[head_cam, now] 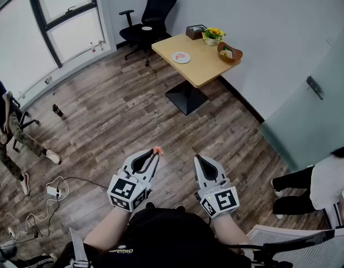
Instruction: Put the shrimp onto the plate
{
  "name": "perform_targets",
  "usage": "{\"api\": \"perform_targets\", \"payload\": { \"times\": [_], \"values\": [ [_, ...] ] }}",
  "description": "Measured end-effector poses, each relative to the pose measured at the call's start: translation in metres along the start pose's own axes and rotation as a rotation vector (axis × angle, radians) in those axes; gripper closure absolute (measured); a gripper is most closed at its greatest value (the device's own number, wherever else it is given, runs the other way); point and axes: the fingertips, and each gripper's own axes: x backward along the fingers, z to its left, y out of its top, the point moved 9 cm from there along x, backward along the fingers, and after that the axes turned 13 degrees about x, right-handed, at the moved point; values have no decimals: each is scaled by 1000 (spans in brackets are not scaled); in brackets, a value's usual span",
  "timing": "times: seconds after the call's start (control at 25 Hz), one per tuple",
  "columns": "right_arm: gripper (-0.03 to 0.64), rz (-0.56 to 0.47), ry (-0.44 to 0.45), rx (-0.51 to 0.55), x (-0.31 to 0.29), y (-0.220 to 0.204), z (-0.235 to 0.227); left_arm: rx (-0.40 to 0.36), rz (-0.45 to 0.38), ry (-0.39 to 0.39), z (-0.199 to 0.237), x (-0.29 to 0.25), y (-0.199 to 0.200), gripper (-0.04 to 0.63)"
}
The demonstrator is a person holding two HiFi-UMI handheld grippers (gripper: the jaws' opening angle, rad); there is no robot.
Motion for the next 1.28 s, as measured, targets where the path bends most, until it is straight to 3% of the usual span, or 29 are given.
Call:
{"api": "perform_targets", "payload": {
  "times": [0.36,0.56,1.28],
  "values": [
    [614,14,4,17,-6,1,8,-4,-2,-8,7,6,1,535],
    [614,-5,-5,-35,-11,-1,14,3,-5,-17,17,12,-2,535],
    [614,69,-47,-29,-68,2,76,51,-9,-42,100,48,5,535]
  ]
}}
